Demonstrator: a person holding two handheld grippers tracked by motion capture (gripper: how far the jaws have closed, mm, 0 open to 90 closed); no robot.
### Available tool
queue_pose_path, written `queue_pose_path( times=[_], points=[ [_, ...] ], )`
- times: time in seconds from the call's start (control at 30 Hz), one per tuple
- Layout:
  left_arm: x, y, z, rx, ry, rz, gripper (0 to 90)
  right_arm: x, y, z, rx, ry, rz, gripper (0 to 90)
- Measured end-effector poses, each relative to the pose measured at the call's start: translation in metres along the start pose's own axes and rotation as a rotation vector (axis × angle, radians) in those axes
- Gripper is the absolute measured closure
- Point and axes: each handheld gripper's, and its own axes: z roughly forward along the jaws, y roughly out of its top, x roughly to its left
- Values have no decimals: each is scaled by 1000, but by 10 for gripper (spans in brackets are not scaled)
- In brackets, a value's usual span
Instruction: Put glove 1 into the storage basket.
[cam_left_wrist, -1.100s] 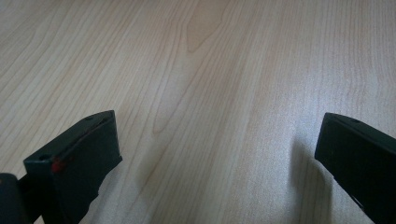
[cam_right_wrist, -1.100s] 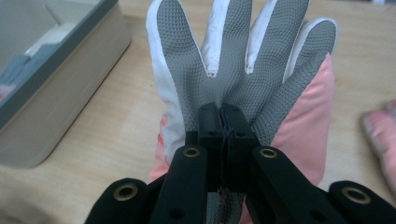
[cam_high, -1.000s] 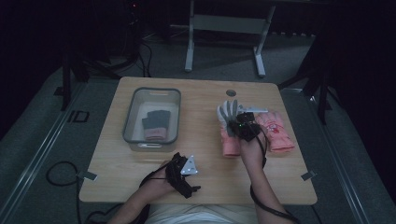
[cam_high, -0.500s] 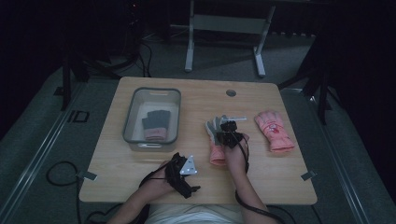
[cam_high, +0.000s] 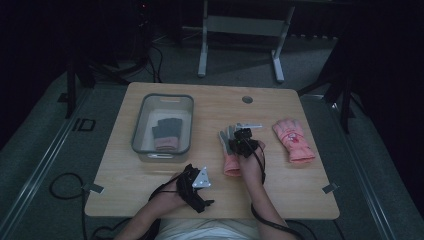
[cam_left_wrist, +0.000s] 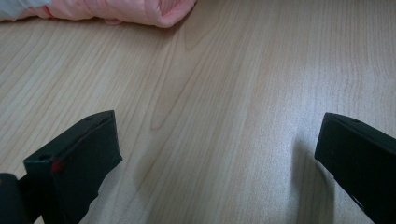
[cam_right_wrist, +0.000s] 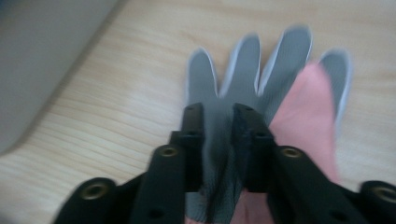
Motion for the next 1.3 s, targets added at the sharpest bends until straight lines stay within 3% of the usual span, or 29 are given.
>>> queue_pose_path(
  times=[0.1, 0.2, 0.3, 0.37, 0.47, 0.5, 0.53, 0.57, 0.7, 0.97, 1.13, 1.3],
  points=[
    [1, 0, -1, -4, 3, 1, 0, -4, 9, -22, -56, 12, -20, 695],
    [0, 0, 0, -9, -4, -7, 0, -21, 18, -45, -107, 4, -48, 675],
    [1, 0, 0, -8, -6, -11, 0, -44, 23, -61, -138, -10, -61, 673],
    [2, 0, -1, -19, -14, -27, 0, -63, 24, -69, -150, -40, -66, 673],
    [2, 0, -1, -17, -13, -19, 0, -90, 24, -78, -154, -95, -74, 673],
    [2, 0, -1, -17, -13, -19, 0, -90, 24, -78, -154, -95, -74, 673],
    [2, 0, -1, -9, -13, -13, 0, -100, 23, -80, -153, -111, -72, 673],
    [1, 0, 0, -7, -13, -11, 0, -118, 22, -83, -153, -134, -71, 672],
    [1, 0, 0, -8, -15, -10, 0, -150, 17, -84, -131, -157, -81, 663],
    [1, 0, 1, -2, -14, -7, 0, -205, 3, -70, -59, -129, -92, 630],
    [3, -1, 1, -6, -19, -13, 0, -221, -8, -57, -20, -118, -96, 591],
    [2, -1, 1, 4, -17, -6, 0, -227, -17, -42, 11, -129, -103, 581]
  ],
)
